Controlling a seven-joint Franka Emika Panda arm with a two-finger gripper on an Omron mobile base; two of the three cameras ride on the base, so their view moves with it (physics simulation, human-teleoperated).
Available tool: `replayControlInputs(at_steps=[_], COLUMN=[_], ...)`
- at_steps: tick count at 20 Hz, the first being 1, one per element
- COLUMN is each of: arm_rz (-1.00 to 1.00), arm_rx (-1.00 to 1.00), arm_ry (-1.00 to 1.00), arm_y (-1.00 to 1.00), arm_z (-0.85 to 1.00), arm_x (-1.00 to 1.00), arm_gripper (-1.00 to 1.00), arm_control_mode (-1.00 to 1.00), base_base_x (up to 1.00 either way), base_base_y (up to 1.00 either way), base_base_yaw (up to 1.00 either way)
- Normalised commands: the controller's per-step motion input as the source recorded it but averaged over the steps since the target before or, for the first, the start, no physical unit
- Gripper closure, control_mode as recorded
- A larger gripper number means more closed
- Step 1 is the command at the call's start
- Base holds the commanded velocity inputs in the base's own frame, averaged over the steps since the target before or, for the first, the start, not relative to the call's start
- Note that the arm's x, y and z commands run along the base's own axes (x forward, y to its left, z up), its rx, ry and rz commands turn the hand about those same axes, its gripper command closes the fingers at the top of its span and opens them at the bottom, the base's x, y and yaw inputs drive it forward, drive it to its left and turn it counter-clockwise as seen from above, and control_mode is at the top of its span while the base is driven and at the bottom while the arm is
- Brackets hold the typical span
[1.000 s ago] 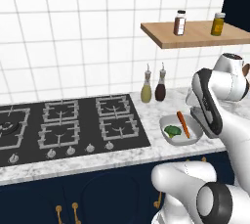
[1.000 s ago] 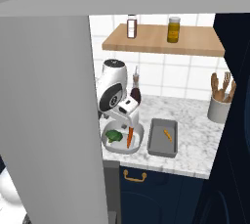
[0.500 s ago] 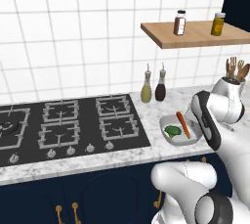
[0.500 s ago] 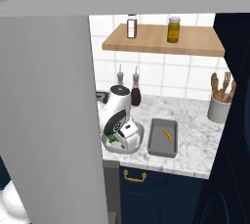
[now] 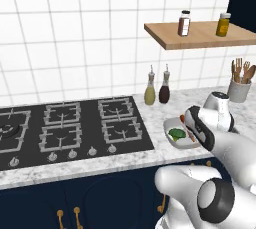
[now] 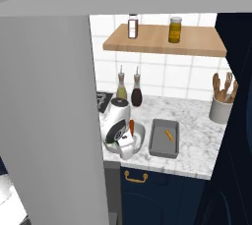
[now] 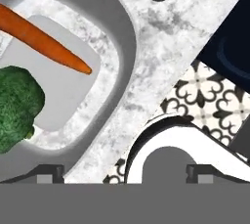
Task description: Take the meat container that has the shrimp and place it on the second highest rack of the freezer. Then take the vegetable container that has the broccoli and carrot and place it on the highest rack of the freezer.
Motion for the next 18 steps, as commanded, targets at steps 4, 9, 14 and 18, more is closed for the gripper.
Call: replayControlInputs(at_steps=[4,9,14,18], arm_rz=[-0.16,-0.15,-0.15,-0.14], arm_rx=[0.08,0.04,0.0,0.0], arm_ry=[0.1,0.01,0.0,0.0], arm_y=[0.0,0.0,0.0,0.0], arm_z=[-0.42,-0.42,-0.51,-0.44], arm_x=[0.46,0.26,0.0,0.0], arm_gripper=[-1.0,-1.0,1.0,1.0], arm_control_mode=[-1.0,-1.0,-1.0,-1.0], base_base_x=[0.0,0.0,0.0,0.0], base_base_y=[0.0,0.0,0.0,0.0], base_base_yaw=[0.0,0.0,0.0,0.0])
